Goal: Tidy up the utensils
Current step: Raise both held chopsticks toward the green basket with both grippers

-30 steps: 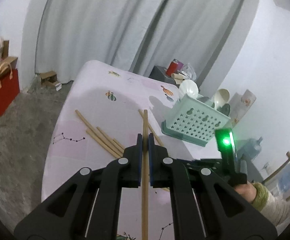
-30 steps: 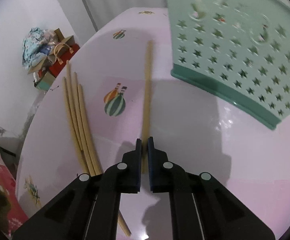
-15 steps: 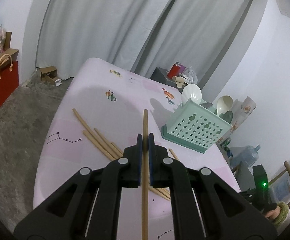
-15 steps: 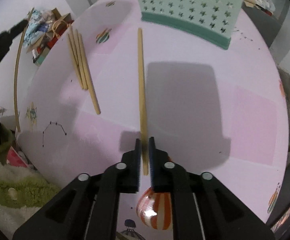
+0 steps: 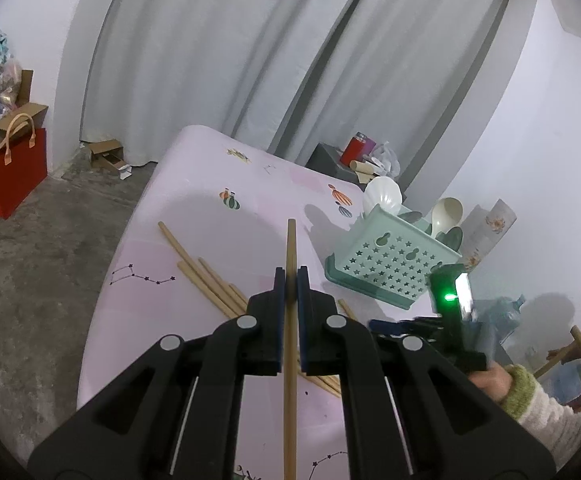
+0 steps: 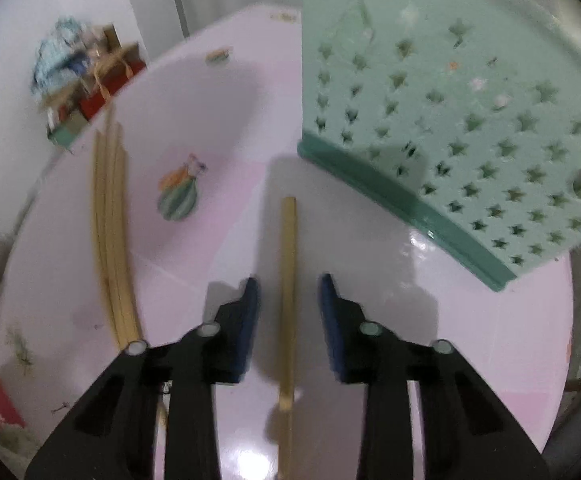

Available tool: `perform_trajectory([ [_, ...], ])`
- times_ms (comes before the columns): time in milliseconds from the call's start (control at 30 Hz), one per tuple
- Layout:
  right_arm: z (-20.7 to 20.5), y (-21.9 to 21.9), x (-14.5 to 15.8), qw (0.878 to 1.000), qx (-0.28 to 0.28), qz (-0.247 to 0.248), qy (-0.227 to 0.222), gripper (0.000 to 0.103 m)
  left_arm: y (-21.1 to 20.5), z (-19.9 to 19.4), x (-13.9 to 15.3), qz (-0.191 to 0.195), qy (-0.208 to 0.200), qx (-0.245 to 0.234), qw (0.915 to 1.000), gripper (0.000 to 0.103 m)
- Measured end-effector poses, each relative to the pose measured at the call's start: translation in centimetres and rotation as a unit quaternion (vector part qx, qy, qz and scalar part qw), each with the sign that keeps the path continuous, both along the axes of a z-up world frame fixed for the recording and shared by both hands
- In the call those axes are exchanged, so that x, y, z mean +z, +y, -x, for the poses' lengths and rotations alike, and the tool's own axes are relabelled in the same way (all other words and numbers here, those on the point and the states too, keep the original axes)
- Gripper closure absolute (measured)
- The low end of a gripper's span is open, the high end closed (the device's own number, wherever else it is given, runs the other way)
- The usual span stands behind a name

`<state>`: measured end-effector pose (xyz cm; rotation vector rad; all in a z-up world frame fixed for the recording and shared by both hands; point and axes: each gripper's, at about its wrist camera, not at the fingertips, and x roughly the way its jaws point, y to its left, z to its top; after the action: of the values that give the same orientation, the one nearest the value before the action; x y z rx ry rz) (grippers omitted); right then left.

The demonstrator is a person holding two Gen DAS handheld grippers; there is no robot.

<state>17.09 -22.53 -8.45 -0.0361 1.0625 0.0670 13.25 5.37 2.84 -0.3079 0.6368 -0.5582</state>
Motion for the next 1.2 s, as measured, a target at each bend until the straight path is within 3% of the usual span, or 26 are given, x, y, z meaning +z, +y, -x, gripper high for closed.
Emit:
perform_trajectory([
  [67,-0.2,0.3,0.1,1.0,0.009,-0.011,0.007,0.096,0.0,0.1,0.0,-0.002,-0.001,0.002,1.0,0.099],
  [333,0.8,1.3,0.4,0.999,0.007,-0.035,-0.015,0.096,-0.2,-0.5,-0.2,-0.011,0.003,0.004,0.9999,0.099],
  [667,3.9,-0.4,7.4,0.989,-0.003,-0.086,-0.118,0.096,-1.2,-0.4,1.5,-0.024,-0.023,0.022,0.9992,0.099],
  [900,7.3,-3.3,13.1,0.968,-0.024,-0.135,-0.21,0.096,-1.9,-0.8,3.7,-0.016,-0.05,0.041,0.9978,0.099],
  [1200,12.7,-8.1,16.0,0.942,-0.055,-0.181,-0.278,0.096,-4.8,-2.3,8.2,0.002,-0.105,0.036,0.9938,0.099],
])
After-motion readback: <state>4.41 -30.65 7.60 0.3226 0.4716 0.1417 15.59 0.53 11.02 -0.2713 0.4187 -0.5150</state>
